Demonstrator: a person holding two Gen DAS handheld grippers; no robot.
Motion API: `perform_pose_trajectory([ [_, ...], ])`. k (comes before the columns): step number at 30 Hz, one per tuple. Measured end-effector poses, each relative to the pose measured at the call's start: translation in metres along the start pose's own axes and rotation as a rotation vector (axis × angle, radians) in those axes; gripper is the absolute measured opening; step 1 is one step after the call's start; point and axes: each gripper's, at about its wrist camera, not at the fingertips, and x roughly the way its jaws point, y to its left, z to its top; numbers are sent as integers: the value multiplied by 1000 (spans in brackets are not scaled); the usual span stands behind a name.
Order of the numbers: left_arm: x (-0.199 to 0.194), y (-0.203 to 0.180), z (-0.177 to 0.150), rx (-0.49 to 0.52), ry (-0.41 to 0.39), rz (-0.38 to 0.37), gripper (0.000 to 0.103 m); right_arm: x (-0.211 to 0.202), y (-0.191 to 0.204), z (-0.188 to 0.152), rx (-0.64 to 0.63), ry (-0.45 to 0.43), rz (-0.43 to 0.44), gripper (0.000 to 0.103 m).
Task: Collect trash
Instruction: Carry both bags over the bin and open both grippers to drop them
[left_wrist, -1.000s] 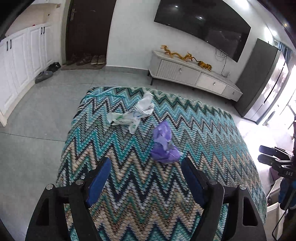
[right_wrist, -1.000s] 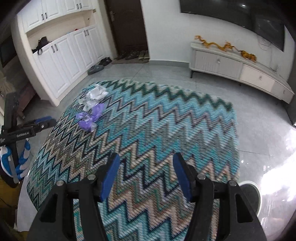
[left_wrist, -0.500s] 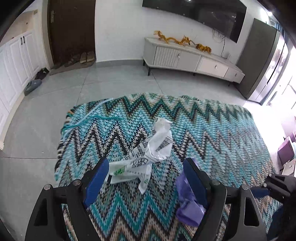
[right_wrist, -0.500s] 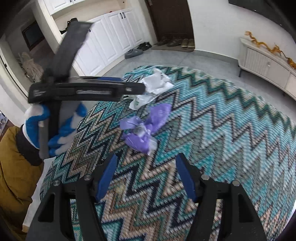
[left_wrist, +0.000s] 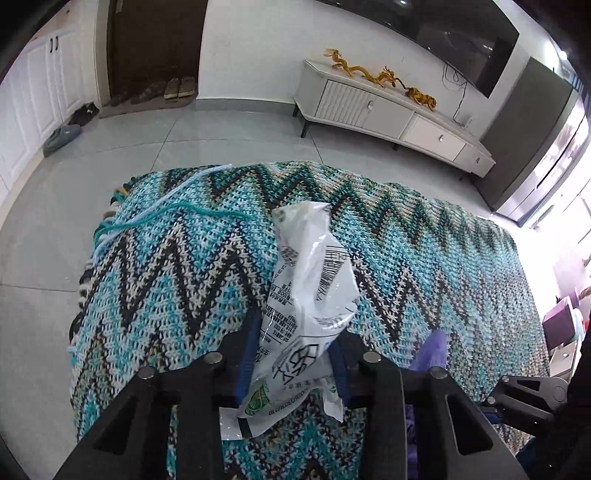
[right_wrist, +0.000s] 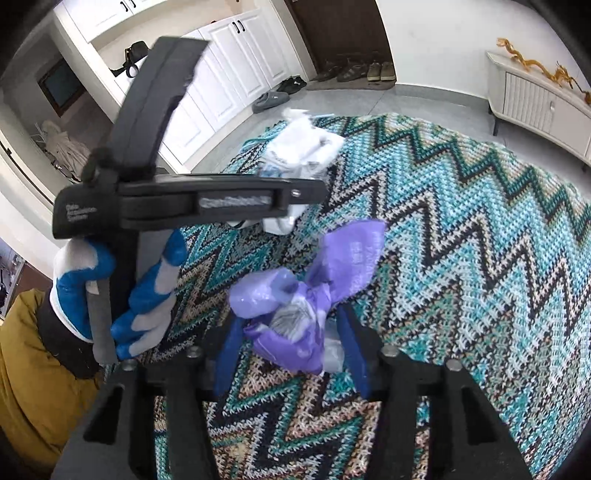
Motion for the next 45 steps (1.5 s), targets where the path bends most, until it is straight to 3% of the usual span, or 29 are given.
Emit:
perform_pose_trajectory([
  [4,-15,-3,-17,-15,-23,8,25,-16,0,-8,-24,-24,0,35],
  [8,-45,-20,-45,-3,-77,10,25,-39,0,-24,-63,-43,-23,34],
  [14,-94,-64,-80,62,-158,99,25,-85,-5,-53,-85,-89,-75,34],
  [16,-109,-78,-96,62,-177,97,25,-102,-7,-65,-94,-104,-98,34],
  [21,-130,-98,-127,43,-170,91,25,-139,-8,-96,-108,-118,-149,33],
  [26,-141,-126,-153,84,-178,142,25,-169,-13,-124,-115,-121,-196,33],
  [38,-166,-193,-172,200,-235,217,25,-236,-29,-172,-96,-188,-271,33],
  [45,-162,-244,-168,285,-226,223,25,-271,-68,-196,-34,-231,-329,34],
])
